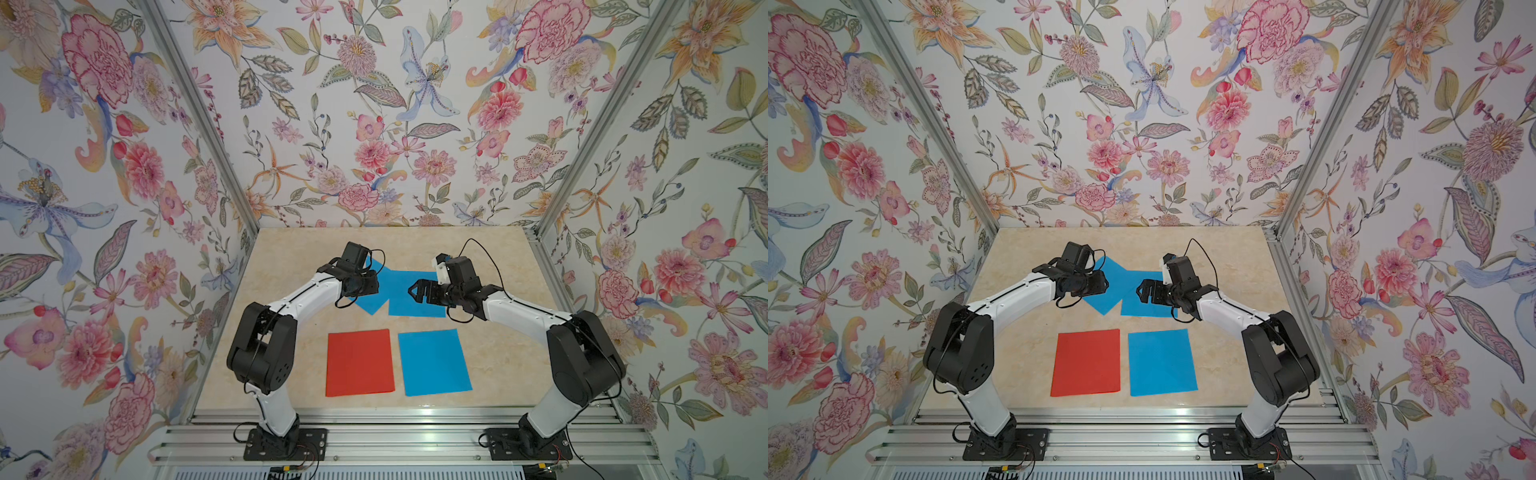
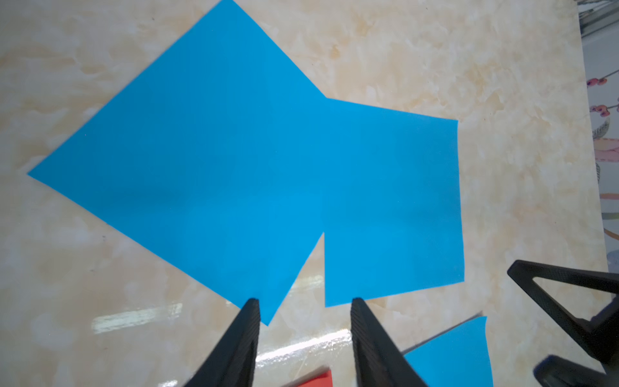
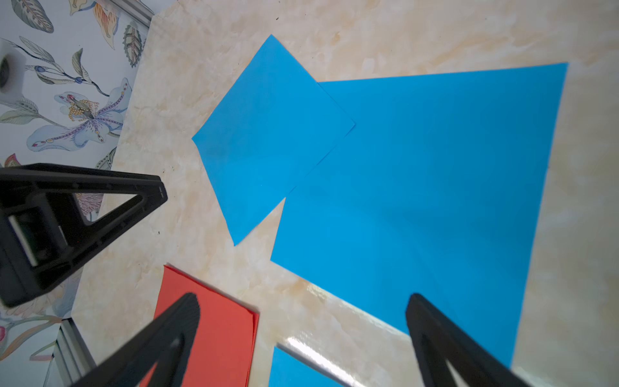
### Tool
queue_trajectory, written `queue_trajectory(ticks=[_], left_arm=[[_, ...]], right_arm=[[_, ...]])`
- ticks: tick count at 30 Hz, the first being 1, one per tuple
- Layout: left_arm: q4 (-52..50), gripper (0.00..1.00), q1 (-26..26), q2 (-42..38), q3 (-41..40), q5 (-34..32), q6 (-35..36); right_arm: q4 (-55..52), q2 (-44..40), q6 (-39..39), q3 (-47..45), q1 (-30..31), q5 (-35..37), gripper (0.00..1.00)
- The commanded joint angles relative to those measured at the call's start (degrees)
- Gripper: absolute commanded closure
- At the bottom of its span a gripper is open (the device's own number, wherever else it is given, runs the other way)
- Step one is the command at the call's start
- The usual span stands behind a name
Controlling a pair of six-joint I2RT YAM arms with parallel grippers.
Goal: Sort the scattered colored papers by color
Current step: Place the colored paper at the center of the board, then pick up the colored paper from the center of the board.
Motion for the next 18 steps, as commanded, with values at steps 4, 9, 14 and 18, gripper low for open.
queue_trajectory(ticks=[4, 9, 14, 18], left_arm=[[-1.78, 0.76, 5.30, 6.34, 3.61, 1.63, 2.18], [-1.92, 0.77, 8.73, 7.68, 3.62, 0.06, 2.65], [-2.14, 0.75, 11.73, 9.01, 4.04, -0.88, 3.28], [-2.26, 0.74, 13.32, 10.17, 4.74, -1.37, 3.86]], right_arm=[[3.17, 13.38, 0.67, 12.20, 2.26, -8.61, 0.00], [4.64, 21.77, 2.64, 19.53, 2.87, -11.30, 0.00], [5.34, 27.60, 3.64, 25.51, 3.46, -12.94, 0.00], [5.62, 30.58, 4.40, 28.67, 3.59, -13.39, 0.00]])
